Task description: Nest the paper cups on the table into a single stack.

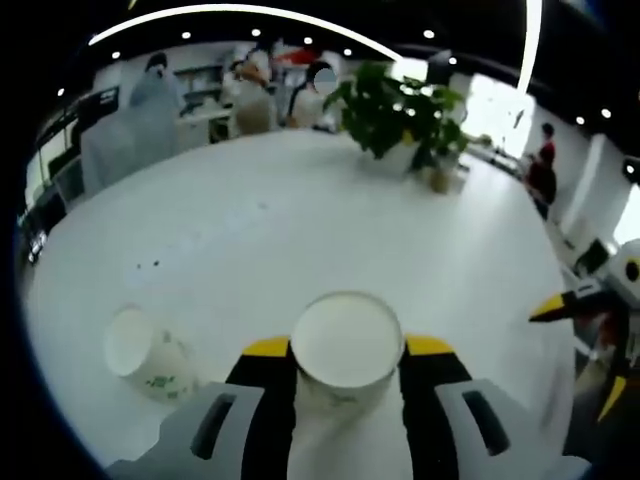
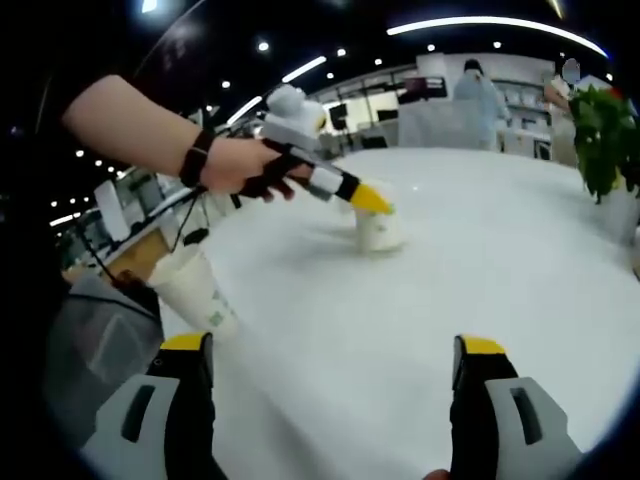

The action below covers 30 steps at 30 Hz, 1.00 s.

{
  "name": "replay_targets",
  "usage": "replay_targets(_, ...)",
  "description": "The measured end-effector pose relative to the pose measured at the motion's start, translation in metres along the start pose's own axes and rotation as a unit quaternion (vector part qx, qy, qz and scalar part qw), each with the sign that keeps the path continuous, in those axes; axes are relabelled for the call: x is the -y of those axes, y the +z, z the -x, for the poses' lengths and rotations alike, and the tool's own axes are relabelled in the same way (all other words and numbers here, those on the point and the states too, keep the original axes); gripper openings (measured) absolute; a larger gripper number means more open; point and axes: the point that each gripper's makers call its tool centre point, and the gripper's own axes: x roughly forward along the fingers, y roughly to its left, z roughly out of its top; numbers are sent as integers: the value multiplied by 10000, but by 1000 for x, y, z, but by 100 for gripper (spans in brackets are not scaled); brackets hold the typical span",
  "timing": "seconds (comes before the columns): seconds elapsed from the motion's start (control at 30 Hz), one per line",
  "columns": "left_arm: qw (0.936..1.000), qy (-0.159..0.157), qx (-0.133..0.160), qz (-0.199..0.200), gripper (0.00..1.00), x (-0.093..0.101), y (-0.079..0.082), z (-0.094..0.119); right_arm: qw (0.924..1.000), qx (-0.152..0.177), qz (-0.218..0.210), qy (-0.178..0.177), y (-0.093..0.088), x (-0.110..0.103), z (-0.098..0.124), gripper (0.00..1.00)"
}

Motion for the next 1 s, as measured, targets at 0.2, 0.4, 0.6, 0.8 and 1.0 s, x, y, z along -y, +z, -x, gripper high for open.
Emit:
replay_targets(0.2,9999,-52,76,77,38,3,4,14,10000,-10,26,-19,2,-5,0,98)
replay_targets(0.4,9998,-68,145,95,38,3,6,30,9999,-40,85,-41,5,-14,-3,97)
replay_targets(0.6,9994,-147,288,137,38,7,12,53,9998,2,157,-108,14,-25,0,97)
replay_targets(0.8,9974,-383,483,373,38,17,15,73,9995,82,216,-200,28,-32,2,97)
replay_targets(1.0,9963,-615,536,276,38,29,17,92,9992,46,361,-192,35,-47,0,97)
